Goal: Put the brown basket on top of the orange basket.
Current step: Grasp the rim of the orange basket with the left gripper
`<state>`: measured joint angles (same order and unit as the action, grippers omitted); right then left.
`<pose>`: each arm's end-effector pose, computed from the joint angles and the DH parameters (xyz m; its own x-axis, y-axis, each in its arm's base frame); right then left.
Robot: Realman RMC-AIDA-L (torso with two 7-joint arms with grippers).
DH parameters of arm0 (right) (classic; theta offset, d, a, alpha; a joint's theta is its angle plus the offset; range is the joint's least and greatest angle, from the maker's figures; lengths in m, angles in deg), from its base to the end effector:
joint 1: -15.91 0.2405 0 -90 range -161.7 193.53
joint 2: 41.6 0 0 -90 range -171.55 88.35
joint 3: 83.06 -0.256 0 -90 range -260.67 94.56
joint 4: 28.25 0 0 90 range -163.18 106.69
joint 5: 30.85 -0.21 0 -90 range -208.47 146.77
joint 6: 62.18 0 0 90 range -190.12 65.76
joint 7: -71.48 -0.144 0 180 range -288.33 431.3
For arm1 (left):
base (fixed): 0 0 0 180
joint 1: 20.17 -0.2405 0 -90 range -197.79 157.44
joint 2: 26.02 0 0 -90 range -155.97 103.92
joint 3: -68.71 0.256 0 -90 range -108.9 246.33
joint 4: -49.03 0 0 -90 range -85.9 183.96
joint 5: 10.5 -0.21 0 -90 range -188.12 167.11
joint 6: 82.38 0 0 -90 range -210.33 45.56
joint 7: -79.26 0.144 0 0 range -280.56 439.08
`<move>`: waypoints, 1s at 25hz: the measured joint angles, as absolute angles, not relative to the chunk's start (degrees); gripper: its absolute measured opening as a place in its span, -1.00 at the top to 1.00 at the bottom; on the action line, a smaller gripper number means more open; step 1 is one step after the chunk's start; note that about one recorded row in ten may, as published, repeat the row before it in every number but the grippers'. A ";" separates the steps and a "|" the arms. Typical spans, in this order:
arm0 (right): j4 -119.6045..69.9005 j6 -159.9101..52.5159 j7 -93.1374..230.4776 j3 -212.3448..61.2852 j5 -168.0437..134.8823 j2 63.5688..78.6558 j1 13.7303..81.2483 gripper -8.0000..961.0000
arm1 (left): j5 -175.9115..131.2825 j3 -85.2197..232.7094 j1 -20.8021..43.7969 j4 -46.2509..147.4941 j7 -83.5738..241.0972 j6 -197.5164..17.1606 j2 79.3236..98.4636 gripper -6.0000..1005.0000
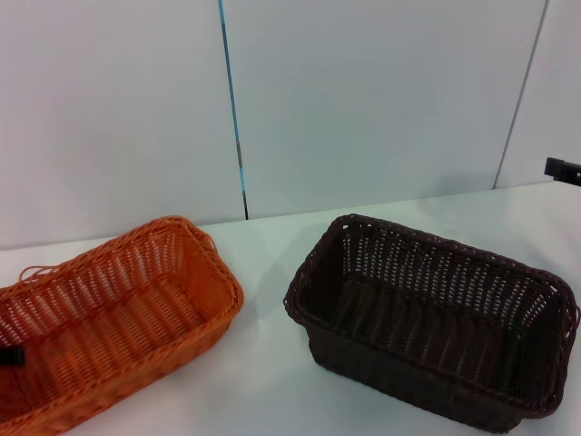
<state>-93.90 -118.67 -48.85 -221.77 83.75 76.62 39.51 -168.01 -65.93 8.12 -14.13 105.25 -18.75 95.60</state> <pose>0.2907 0.3916 0.1390 -0.5382 0.3953 0.7443 0.8426 0.2352 0.4844 -0.3294 0.3707 0.0698 0.2654 0.8347 0.4824 0.8377 0.0480 -0.5440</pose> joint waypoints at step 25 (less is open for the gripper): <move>-93.81 -118.70 -48.79 -222.01 83.76 76.61 39.64 -0.60 | -169.80 -65.85 8.34 -10.03 104.86 -25.05 95.45 -0.61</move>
